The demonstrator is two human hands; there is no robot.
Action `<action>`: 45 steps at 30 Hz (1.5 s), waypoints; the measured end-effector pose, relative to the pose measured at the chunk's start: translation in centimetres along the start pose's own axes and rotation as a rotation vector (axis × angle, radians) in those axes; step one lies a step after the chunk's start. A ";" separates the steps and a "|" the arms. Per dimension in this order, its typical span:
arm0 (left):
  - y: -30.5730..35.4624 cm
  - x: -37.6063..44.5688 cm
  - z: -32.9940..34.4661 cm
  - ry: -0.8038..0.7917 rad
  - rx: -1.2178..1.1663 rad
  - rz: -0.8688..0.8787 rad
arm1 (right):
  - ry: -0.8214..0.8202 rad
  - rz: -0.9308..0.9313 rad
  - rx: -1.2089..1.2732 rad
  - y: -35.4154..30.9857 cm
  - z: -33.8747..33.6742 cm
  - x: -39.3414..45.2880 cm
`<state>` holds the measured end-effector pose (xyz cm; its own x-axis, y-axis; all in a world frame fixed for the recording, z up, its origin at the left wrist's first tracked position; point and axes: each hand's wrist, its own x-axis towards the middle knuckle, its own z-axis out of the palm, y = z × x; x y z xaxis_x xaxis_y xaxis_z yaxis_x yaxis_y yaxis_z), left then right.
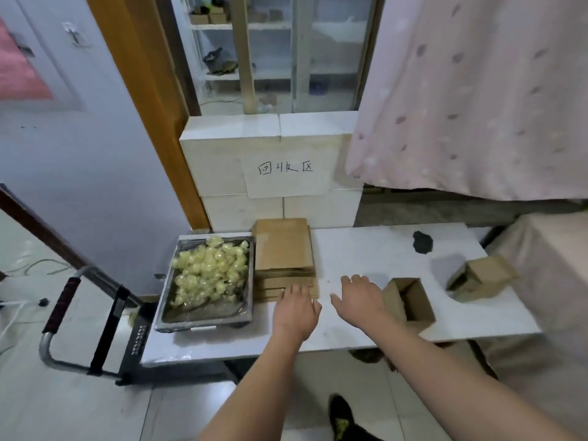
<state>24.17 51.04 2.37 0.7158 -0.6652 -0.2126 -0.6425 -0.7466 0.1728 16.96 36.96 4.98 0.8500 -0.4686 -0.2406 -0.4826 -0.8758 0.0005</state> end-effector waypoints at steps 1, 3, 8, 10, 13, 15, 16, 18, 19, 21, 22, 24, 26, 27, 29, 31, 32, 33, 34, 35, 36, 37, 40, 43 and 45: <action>1.4 0.2 0.2 -0.002 0.015 0.020 | 0.007 0.022 0.003 1.5 0.1 -0.6; 4.4 0.5 0.6 -0.020 0.031 0.060 | 0.020 0.065 0.026 4.6 0.4 -1.6; 12.2 2.6 1.5 -0.007 0.063 0.140 | 0.052 0.137 0.117 12.8 0.6 -2.8; 16.0 3.7 2.0 -0.001 0.063 0.160 | 0.062 0.151 0.132 16.5 0.7 -3.1; 22.3 5.5 3.0 -0.007 0.054 0.167 | 0.044 0.159 0.112 22.9 1.1 -3.3; 26.7 6.4 3.9 -0.015 0.030 0.164 | 0.006 0.163 0.117 27.6 1.6 -3.4; 28.9 6.8 4.3 -0.028 0.028 0.165 | -0.004 0.162 0.120 29.8 1.8 -3.5; 32.9 7.6 5.0 -0.057 0.039 0.163 | -0.001 0.152 0.118 33.9 2.2 -3.3; 34.9 8.0 5.4 -0.070 0.037 0.159 | -0.008 0.151 0.126 35.8 2.3 -3.4; 38.3 8.4 5.9 -0.103 0.021 0.154 | -0.032 0.152 0.148 38.8 2.4 -3.5; 39.8 8.6 6.1 -0.116 0.019 0.154 | -0.035 0.148 0.152 40.1 2.4 -3.5; 41.9 9.3 6.3 -0.136 0.031 0.152 | -0.029 0.132 0.134 42.3 2.5 -3.0; 43.2 10.3 6.8 -0.144 0.041 0.144 | -0.039 0.121 0.120 44.1 2.5 -2.3; 43.7 10.8 7.0 -0.147 0.050 0.142 | -0.048 0.121 0.117 44.9 2.5 -1.9; 44.2 11.7 7.3 -0.157 0.066 0.142 | -0.062 0.125 0.106 46.2 2.6 -1.0; 44.4 12.9 7.4 -0.156 0.087 0.145 | -0.077 0.129 0.094 47.1 2.6 0.0; 44.5 13.6 7.6 -0.155 0.094 0.144 | -0.083 0.129 0.090 47.4 2.7 0.5; 44.5 14.4 7.8 -0.157 0.095 0.142 | -0.087 0.124 0.084 47.7 2.7 1.1; 44.6 15.2 8.0 -0.161 0.096 0.142 | -0.089 0.119 0.077 48.0 2.8 1.8; 44.6 16.0 8.1 -0.164 0.100 0.139 | -0.090 0.114 0.067 48.2 2.8 2.5; 44.7 16.9 8.2 -0.163 0.100 0.137 | -0.091 0.107 0.055 48.5 2.8 3.3; 44.8 17.8 8.4 -0.161 0.093 0.135 | -0.095 0.096 0.041 48.8 2.8 4.1; 45.1 20.0 9.1 -0.173 0.068 0.102 | -0.148 0.033 -0.001 49.2 2.9 6.4; 44.8 21.2 10.6 -0.217 0.037 0.041 | -0.224 -0.037 -0.035 49.4 3.3 8.3; 44.5 21.9 11.4 -0.236 0.011 0.006 | -0.253 -0.068 -0.056 49.4 3.5 9.6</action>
<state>8.16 3.37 -5.55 0.6288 -0.6472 -0.4311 -0.6503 -0.7416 0.1648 0.59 -10.38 -0.66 0.7973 -0.3705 -0.4766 -0.4077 -0.9127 0.0275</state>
